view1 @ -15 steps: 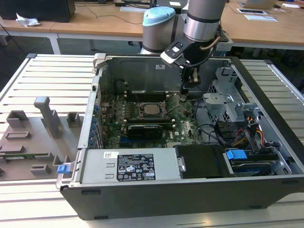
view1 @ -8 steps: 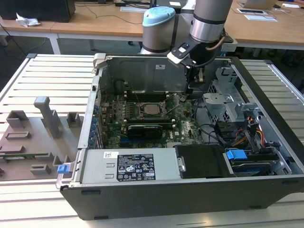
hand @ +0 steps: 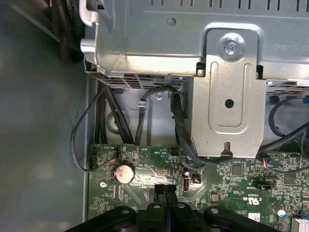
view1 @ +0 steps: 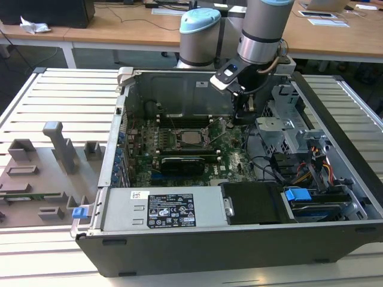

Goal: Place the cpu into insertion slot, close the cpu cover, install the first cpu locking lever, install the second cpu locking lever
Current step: 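Close the cpu cover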

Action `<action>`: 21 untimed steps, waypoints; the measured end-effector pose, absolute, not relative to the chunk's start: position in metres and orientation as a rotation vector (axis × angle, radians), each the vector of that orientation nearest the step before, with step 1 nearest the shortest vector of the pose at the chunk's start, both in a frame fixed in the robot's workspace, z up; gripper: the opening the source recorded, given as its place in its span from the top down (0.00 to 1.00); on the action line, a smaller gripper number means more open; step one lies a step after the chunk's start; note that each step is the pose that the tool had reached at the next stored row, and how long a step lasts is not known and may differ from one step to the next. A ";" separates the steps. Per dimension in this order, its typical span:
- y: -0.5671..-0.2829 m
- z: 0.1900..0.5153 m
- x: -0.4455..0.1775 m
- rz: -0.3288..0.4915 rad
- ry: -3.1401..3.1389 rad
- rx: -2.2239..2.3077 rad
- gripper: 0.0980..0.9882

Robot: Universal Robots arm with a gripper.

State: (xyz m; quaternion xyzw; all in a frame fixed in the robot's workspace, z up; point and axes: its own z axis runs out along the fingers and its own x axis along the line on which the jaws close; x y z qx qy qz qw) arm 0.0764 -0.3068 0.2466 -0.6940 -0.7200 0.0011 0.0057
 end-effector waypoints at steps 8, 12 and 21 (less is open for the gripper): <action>-0.307 0.244 0.064 0.003 -2.254 -2.172 0.99; -0.307 0.244 0.055 0.003 -2.254 -2.172 0.99; -0.307 0.244 0.038 0.003 -2.254 -2.172 0.99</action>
